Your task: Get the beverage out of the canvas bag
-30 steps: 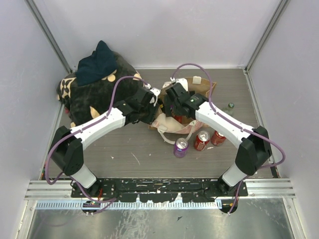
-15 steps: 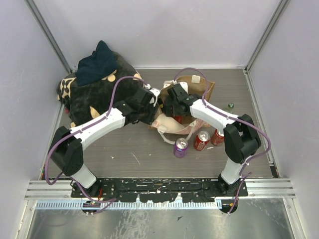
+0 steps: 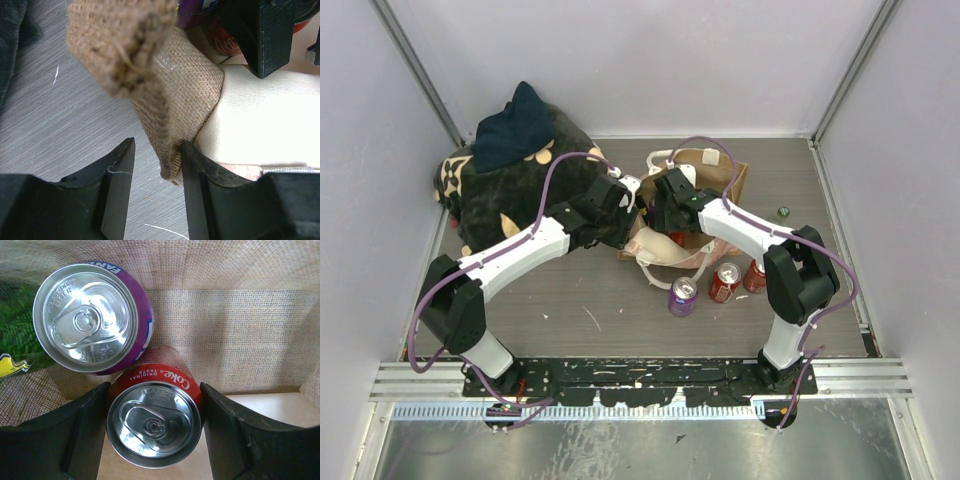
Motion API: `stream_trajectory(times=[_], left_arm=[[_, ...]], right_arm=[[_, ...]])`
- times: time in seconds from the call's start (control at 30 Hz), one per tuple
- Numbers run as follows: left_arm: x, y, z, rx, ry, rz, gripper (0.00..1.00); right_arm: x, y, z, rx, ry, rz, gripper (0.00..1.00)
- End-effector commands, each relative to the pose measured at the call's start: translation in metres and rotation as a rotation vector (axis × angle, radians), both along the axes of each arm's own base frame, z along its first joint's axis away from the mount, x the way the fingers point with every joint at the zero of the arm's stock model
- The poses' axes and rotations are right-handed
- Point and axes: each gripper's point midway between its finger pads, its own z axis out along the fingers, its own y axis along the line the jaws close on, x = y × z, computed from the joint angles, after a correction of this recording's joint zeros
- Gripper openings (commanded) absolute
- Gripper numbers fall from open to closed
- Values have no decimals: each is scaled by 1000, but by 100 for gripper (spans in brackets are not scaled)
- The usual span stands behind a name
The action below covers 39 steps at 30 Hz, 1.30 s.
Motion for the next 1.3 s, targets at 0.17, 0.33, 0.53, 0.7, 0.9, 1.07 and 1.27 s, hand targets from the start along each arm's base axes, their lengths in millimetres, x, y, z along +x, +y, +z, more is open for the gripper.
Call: stream_trajectory(times=[0.17,0.33,0.53,0.7,0.9,1.07,1.27], left_arm=[[1,4,4,9,-13,13,50],[-2,6,2,5,-8,19,50],[1,4,8,-2,-21,19,50],[5,6,13,9,-45,23,51],[16,14,14,67,-71,40,52],[25,30,23,83,-104,76,54],[36,46,27,58,-110,114,54]], right_arm=[[28,8,101,2,-212,79,0],[35,14,186,79,-362,99,0],[6,14,248,170,-450,129,0],[-43,33,275,126,-483,235,0],[-110,69,271,120,-456,411,0],[-150,84,246,107,-394,536,0],[-176,100,201,108,-297,651,0]])
